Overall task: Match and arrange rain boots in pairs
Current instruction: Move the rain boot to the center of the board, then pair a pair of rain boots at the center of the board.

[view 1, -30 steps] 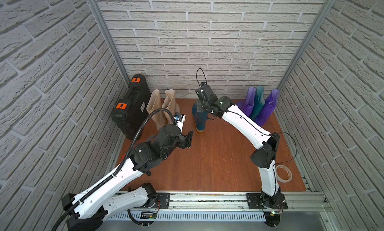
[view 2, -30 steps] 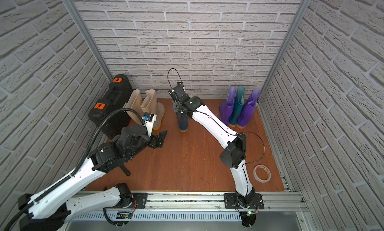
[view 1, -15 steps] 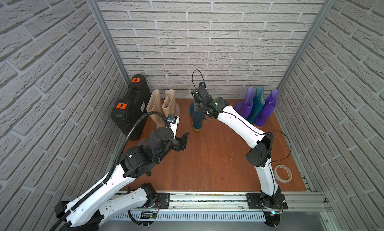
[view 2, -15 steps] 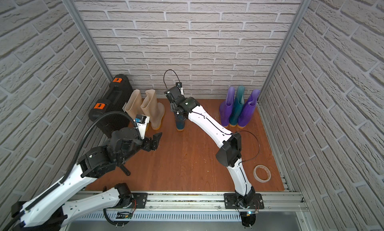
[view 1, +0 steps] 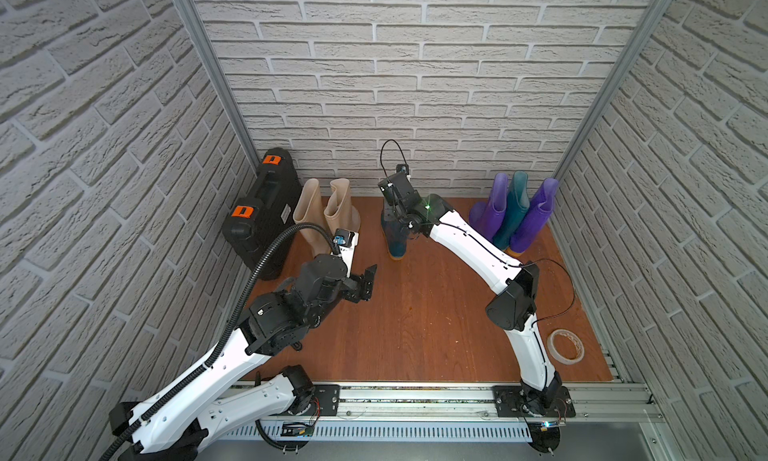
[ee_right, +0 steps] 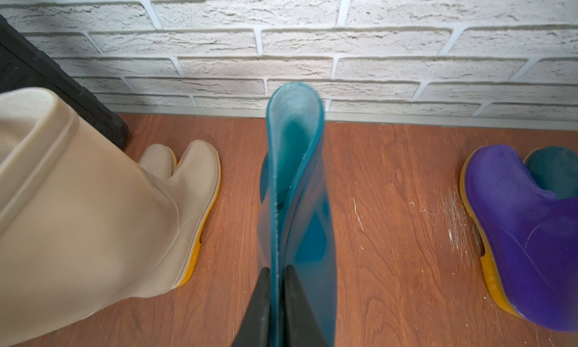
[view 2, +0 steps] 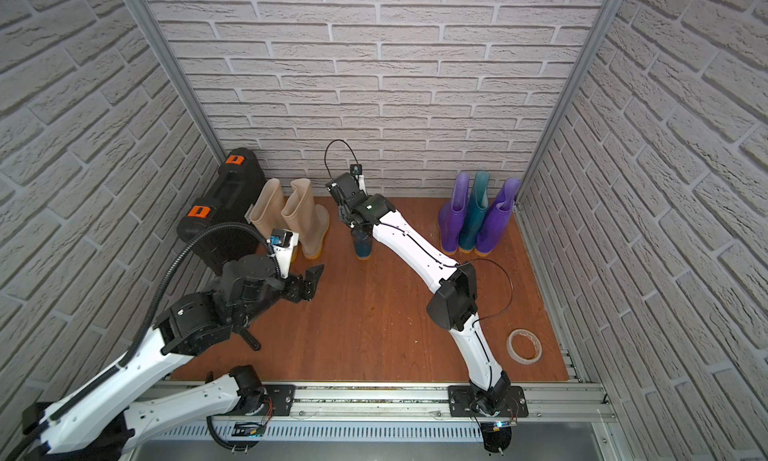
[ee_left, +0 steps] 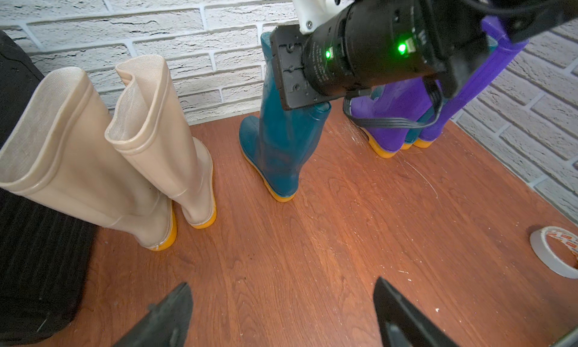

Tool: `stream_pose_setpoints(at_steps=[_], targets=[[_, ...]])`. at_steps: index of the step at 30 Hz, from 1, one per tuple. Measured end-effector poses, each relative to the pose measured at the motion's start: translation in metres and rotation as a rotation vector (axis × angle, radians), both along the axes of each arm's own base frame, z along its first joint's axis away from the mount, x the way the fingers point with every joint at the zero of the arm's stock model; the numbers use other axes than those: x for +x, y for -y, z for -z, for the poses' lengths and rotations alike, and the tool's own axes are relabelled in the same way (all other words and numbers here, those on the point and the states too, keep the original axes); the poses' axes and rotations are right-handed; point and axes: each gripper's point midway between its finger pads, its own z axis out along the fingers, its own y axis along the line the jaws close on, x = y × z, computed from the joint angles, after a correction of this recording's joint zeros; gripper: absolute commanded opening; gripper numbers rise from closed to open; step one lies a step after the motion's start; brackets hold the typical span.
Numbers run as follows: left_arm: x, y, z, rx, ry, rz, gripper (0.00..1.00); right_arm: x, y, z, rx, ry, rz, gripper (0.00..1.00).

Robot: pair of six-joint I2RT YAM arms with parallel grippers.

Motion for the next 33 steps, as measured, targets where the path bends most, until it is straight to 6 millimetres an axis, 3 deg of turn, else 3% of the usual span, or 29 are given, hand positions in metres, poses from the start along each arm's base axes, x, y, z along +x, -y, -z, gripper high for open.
stream_pose_setpoints(at_steps=[5, 11, 18, 23, 27, 33], targets=[[0.0, 0.0, 0.0, 0.002, 0.0, 0.001, 0.92, 0.007, -0.005, -0.02, 0.056, 0.06, 0.002, 0.34], [0.003, 0.0, 0.002, 0.012, -0.004, -0.009, 0.94, 0.01, -0.007, -0.024, 0.07, 0.074, -0.01, 0.47], [0.009, -0.001, 0.005, 0.034, -0.002, -0.022, 0.97, 0.01, -0.011, -0.028, 0.034, 0.081, -0.073, 0.52], [0.02, 0.003, 0.003, 0.065, 0.011, -0.026, 0.98, 0.002, -0.001, -0.049, -0.017, 0.101, -0.138, 0.57], [0.038, 0.012, -0.01, 0.05, 0.015, -0.019, 0.98, -0.017, 0.029, -0.082, -0.048, 0.124, -0.17, 0.6], [0.065, 0.038, -0.037, -0.027, 0.034, 0.036, 0.98, -0.041, 0.126, -0.138, -0.076, 0.192, -0.093, 0.66]])
